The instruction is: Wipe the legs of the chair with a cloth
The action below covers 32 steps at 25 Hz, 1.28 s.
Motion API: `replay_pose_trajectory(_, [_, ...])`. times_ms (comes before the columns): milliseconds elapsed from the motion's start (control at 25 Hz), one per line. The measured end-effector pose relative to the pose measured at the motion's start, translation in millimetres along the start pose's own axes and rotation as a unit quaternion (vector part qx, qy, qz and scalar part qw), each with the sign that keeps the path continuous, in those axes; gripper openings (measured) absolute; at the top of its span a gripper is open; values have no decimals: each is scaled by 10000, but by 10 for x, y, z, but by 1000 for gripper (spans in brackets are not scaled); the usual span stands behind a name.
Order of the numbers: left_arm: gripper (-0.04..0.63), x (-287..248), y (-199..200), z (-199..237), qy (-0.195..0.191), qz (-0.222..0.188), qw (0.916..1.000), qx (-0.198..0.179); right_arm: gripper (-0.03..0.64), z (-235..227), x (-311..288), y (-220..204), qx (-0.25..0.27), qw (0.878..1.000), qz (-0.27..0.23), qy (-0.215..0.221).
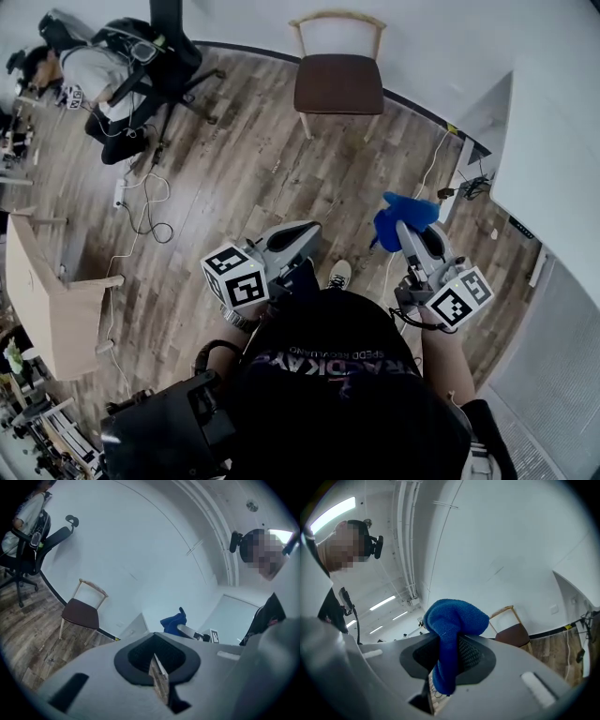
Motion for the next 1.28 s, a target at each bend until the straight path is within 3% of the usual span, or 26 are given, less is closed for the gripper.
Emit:
replay_pose_trajectory(280, [5, 196, 441, 442, 103, -185, 9998, -24, 86, 88, -615, 106, 128, 9999, 28, 6])
replay_pose_trajectory(720, [5, 410, 1178, 1280, 43, 31, 10000, 4, 86, 87, -1844, 156, 178, 9997, 86, -139])
replay_pose_trajectory(1040, [5, 612, 1340, 1929, 30, 276, 9996, 95, 86, 18, -2517, 111, 265, 9991, -27, -337])
replay_pose_trajectory(1280, [5, 543, 1390, 2171, 192, 210, 9993, 228, 87, -215, -2803, 194, 377, 9988, 103, -281])
Point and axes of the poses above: the fingertips, and each gripper's own axes: x backward along the fingers, z to its left, y out of its top, the point moved 4 cm from there along x, backward along the fingers, and after that the axes turned 2 degrees about -z, right-handed, at the moved point
